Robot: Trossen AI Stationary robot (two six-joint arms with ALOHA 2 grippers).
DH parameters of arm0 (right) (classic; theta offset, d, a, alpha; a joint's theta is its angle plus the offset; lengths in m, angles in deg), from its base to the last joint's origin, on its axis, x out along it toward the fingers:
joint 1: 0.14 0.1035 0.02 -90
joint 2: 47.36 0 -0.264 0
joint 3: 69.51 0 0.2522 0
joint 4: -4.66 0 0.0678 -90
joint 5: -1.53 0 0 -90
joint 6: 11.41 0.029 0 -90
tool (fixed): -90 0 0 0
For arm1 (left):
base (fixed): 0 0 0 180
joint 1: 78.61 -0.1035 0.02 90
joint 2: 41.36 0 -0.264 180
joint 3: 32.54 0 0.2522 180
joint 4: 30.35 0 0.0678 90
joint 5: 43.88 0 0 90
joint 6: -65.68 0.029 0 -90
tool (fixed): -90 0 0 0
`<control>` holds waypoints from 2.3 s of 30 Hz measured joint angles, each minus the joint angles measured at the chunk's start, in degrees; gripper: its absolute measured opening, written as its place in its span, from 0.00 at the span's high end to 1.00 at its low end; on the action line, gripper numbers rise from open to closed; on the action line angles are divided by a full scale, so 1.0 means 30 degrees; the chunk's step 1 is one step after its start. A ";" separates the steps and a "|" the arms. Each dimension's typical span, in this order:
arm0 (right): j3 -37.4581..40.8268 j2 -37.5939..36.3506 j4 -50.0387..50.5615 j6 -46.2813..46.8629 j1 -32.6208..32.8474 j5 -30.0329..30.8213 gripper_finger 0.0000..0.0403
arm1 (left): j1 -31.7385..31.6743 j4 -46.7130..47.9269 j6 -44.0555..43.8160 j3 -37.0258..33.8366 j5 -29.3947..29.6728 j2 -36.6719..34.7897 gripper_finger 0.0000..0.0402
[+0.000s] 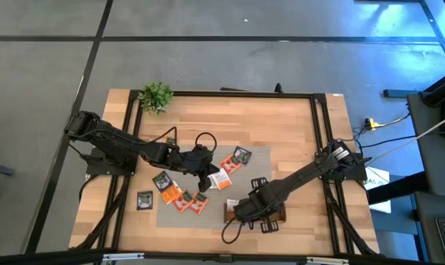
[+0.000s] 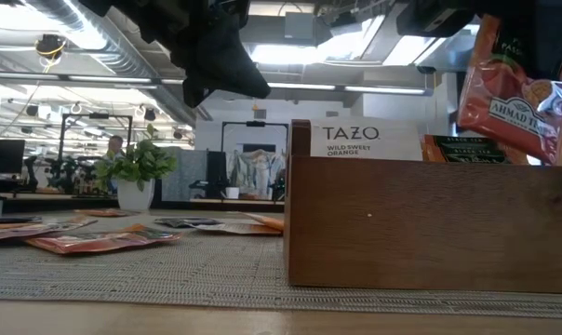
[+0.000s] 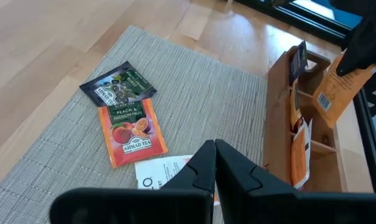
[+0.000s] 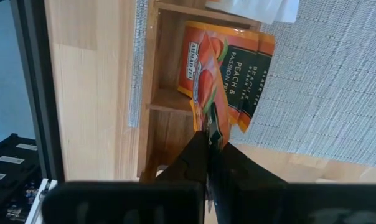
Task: Pick & Place Tea
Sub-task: Put the yellow tea bag into the middle compartment of the wooden organizer
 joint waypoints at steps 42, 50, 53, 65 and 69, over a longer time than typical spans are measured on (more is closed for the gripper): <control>0.0000 0.0000 0.0032 0.0862 0.0101 -0.0299 0.89 | 0.0000 0.0022 -0.0015 0.0015 0.0000 0.0000 0.99; 0.0000 0.0000 0.0047 0.1049 0.0042 0.0208 0.83 | 0.0000 0.0022 -0.0015 0.0015 0.0000 -0.0003 0.99; 0.0000 0.0000 0.0201 0.1093 -0.0109 0.0418 0.82 | 0.0000 0.0022 -0.0015 0.0015 0.0000 -0.0007 0.99; -0.0007 -0.3395 0.0353 0.0495 -0.0528 0.1552 0.87 | -0.0007 0.0015 -0.0020 0.0015 -0.0029 -0.0007 0.99; 0.0725 -0.4509 -0.1391 0.0400 -0.1083 0.1692 0.89 | -0.0022 -0.0074 -0.0018 0.0015 0.0056 0.0128 0.99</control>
